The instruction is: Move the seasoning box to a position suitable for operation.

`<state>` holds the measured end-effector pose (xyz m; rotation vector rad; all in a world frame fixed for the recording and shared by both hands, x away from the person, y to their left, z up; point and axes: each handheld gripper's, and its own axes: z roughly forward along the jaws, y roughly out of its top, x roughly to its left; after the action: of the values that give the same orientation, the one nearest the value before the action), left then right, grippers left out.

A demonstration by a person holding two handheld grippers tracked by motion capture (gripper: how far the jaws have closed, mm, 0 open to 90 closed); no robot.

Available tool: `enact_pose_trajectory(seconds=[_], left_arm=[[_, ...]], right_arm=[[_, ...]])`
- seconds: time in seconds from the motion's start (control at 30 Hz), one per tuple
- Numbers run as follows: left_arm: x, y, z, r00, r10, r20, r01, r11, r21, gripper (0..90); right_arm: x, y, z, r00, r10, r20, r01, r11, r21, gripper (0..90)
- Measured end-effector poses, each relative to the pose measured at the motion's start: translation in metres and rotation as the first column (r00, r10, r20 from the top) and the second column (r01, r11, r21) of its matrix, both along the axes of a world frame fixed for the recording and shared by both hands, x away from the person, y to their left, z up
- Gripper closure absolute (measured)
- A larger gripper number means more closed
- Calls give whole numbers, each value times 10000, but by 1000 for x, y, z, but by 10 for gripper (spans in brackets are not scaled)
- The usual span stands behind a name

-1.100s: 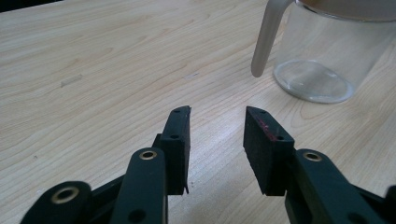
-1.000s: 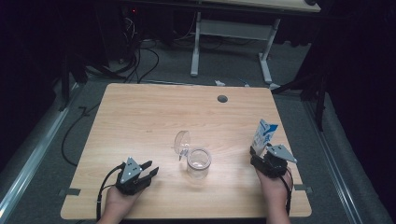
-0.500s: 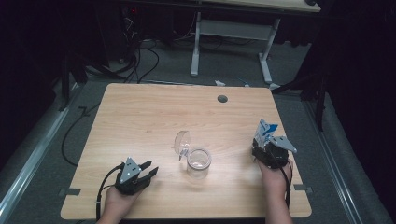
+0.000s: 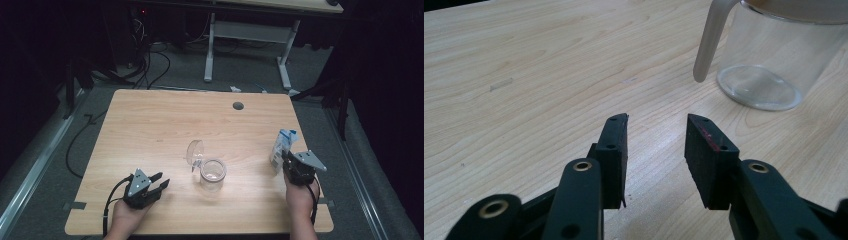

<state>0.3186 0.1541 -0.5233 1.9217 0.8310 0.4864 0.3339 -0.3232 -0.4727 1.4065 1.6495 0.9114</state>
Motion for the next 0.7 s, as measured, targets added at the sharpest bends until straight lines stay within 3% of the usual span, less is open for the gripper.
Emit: enact_pose_trajectory(seconds=[0.1,0.27,0.3,0.37,0.6,0.7], left_arm=[[0,0,0,10000,2,0,-2,10000,5,618],[0,1,0,10000,29,-5,-29,10000,-60,614],[0,1,0,10000,30,-9,-30,10000,-68,614],[0,1,0,10000,27,-22,-27,10000,-82,614],[1,1,0,10000,6,-38,-6,10000,-60,610],[1,2,0,10000,10,-25,-11,10000,-80,609]], right_arm=[[-1,-5,1,9999,163,-26,-163,9999,-28,831],[-4,-13,2,9993,337,-129,-332,9988,372,799],[-3,-12,1,9995,275,-131,-269,9987,428,730],[-2,-11,0,9996,225,-179,-215,9984,520,684],[5,-5,-4,9996,46,-276,-33,9990,449,610],[9,-4,-4,9990,-417,-189,425,9980,459,527]])
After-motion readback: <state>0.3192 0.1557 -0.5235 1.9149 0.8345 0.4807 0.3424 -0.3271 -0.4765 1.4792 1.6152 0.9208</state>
